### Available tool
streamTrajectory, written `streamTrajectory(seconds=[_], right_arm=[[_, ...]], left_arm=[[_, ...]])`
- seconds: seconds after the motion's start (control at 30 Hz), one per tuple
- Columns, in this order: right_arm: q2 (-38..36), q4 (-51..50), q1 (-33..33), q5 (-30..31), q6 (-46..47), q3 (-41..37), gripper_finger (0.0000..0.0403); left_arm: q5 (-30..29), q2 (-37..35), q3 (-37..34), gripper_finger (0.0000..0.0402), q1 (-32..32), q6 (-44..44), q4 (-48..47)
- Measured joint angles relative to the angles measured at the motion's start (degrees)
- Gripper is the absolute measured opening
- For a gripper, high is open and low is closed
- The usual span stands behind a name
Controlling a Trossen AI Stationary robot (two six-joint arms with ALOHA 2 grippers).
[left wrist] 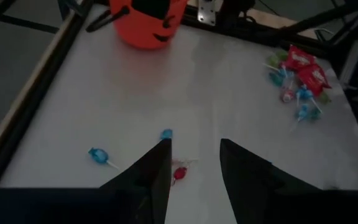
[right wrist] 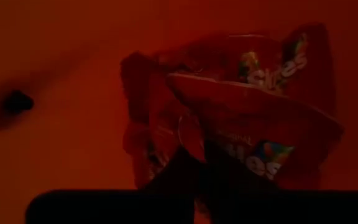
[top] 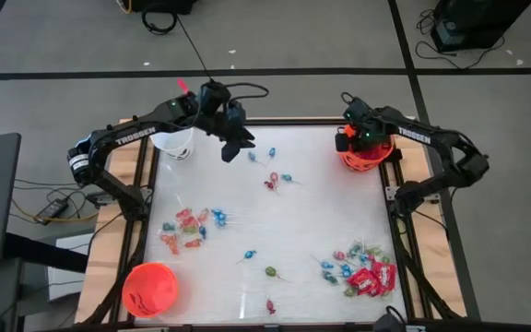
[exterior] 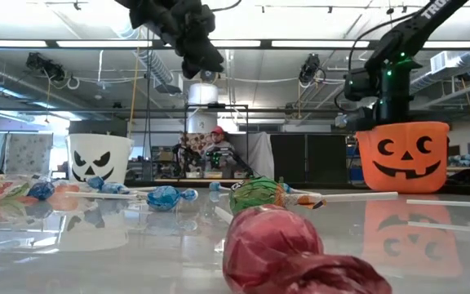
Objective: Sort candy by brand, put in halloween buckets
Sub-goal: Put the red candy into the top orange bucket
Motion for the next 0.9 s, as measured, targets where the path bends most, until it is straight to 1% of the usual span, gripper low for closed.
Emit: streamTrajectory(seconds=[0.13,0.23,0.43,0.53,0.63,0.73,0.83,0.9], right_arm=[[-2.05,-0.33,-0.06,-0.23,1.04,-0.04,0.0069],[-5.25,-0.31,-0.06,-0.23,1.87,-0.04,0.0103],[-14.11,-0.17,0.09,-0.15,1.38,-0.04,0.0171],[-19.46,0.71,0.87,0.01,1.41,-0.04,0.0197],[-25.13,1.66,2.06,0.06,2.53,-0.04,0.021],[-30.13,3.37,3.1,-0.13,2.47,-0.04,0.0212],[-33.87,4.59,4.04,-2.36,2.24,-0.04,0.0211],[-35.76,5.28,4.65,-5.16,1.41,-0.04,0.0211]], left_arm=[[2.54,0.02,0.0,0.014,0.04,1.91,-2.01],[2.91,0.02,0.0,0.014,0.04,2.54,-2.45],[2.74,0.02,0.0,0.014,0.05,2.89,-2.21],[1.38,0.02,0.0,0.014,-0.03,3.78,-1.92],[0.11,0.05,0.0,0.014,-0.6,3.46,-1.19],[-0.47,0.07,0.0,0.014,-1.73,2.28,0.36],[-1.26,0.11,0.0,0.014,-3.52,-0.38,3.73],[-1.45,0.11,0.0,0.014,-5.12,-2.08,6.9]])
